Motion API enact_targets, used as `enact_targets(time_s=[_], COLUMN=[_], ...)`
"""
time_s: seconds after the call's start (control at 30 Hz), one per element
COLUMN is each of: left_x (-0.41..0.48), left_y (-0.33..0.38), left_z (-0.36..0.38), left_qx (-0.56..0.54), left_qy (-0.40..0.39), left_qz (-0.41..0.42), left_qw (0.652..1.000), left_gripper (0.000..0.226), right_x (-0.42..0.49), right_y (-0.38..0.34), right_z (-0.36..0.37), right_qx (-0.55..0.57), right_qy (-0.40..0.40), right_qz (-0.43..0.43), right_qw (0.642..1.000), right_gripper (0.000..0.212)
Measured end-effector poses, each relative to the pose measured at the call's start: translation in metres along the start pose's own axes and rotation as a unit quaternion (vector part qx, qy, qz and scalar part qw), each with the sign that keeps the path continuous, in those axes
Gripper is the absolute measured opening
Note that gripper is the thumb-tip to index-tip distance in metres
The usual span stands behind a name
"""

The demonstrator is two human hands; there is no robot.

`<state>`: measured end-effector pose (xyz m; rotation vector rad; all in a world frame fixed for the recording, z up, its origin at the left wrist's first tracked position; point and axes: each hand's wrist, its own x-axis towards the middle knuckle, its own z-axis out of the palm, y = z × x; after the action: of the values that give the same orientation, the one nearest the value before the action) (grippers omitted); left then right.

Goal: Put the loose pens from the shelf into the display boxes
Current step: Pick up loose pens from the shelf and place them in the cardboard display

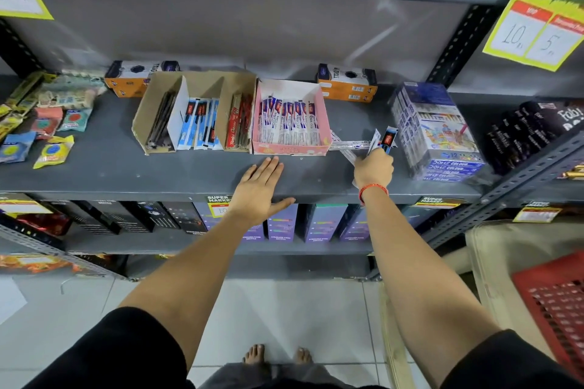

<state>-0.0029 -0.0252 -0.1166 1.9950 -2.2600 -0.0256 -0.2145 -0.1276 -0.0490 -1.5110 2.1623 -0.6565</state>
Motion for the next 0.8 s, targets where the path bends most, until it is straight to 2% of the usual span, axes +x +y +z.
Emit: enact_targets(time_s=[0.1, 0.23, 0.3, 0.4, 0.53, 0.8], left_x=[0.000, 0.000, 0.000, 0.000, -0.001, -0.001], left_y=[0.000, -0.001, -0.001, -0.001, 0.002, 0.003], left_z=[0.001, 0.004, 0.004, 0.003, -0.001, -0.006], left_qx=[0.002, 0.006, 0.005, 0.006, 0.002, -0.006], left_qy=[0.003, 0.018, 0.021, 0.020, 0.011, -0.016], left_qz=[-0.002, -0.004, -0.002, -0.003, -0.009, -0.010], left_qw=[1.000, 1.000, 1.000, 1.000, 1.000, 1.000], left_gripper=[0.097, 0.096, 0.092, 0.090, 0.091, 0.092], right_x=[-0.002, -0.002, -0.004, -0.016, -0.032, -0.032], right_y=[0.008, 0.018, 0.023, 0.025, 0.017, -0.012], right_z=[-0.005, -0.013, -0.013, -0.009, -0.004, -0.006], right_qx=[0.052, 0.221, 0.344, 0.467, 0.497, 0.478], right_qy=[0.018, 0.031, -0.028, -0.134, -0.196, -0.198], right_qz=[0.019, 0.078, 0.124, 0.159, 0.142, 0.103], right_qw=[0.998, 0.972, 0.930, 0.859, 0.833, 0.850], right_gripper=[0.026, 0.022, 0.013, 0.023, 0.026, 0.027])
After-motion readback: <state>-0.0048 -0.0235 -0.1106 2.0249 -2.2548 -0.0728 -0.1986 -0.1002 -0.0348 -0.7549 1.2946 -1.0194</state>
